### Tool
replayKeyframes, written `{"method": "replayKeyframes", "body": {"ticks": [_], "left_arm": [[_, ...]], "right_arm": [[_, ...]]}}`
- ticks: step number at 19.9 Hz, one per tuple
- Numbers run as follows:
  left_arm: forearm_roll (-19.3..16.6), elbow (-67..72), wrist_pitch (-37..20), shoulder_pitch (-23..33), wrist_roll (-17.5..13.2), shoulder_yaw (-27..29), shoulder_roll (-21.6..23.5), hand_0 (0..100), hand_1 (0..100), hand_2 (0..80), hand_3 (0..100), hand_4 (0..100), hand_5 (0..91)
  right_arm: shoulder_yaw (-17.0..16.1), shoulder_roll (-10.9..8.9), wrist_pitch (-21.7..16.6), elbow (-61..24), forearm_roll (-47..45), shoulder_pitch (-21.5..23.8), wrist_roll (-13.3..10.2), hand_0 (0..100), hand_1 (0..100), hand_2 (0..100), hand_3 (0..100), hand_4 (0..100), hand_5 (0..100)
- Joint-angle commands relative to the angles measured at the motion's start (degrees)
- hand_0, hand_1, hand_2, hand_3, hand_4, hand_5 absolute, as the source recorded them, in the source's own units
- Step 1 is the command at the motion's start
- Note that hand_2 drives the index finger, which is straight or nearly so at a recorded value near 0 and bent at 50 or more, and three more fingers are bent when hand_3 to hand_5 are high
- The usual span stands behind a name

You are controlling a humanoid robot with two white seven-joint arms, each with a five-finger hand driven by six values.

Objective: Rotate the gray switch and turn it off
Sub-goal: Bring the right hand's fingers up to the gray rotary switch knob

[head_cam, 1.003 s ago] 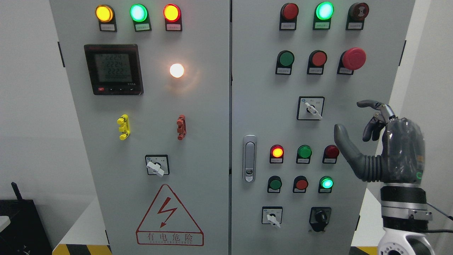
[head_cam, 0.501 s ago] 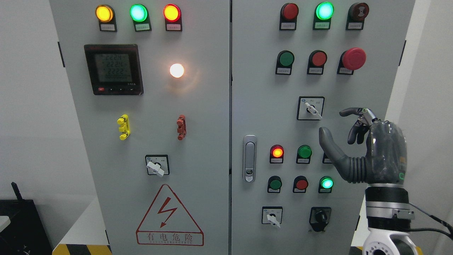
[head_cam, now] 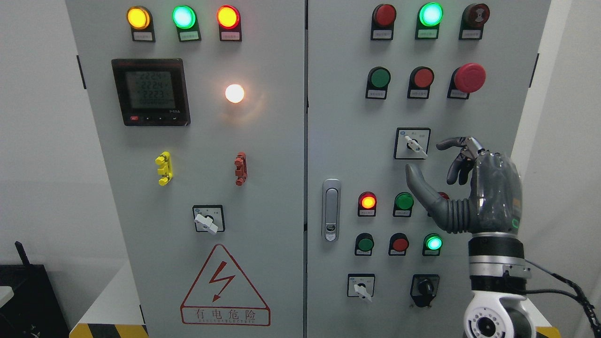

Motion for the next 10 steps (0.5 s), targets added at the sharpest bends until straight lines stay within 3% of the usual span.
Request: {"method": "replayKeyframes", "body": {"ticks": [1, 10], "left_arm": [[1.14, -1.41, -0.05, -0.53, -0.03, 0.44, 0.06, 12, 39, 0.0, 0, 0, 0.0], [1.14, -1.41, -0.05, -0.53, -0.03, 0.44, -0.03, 12, 39, 0.0, 0, 0, 0.0]], "right_arm": [[-0.12, 0.38, 0.75, 1.61, 0.23, -0.91, -0.60, 4, 45, 45, 91, 97, 100], [0.23, 0.38, 2.86, 3.02, 0.32, -2.31, -0.60, 4, 45, 49, 91, 97, 100]]}}
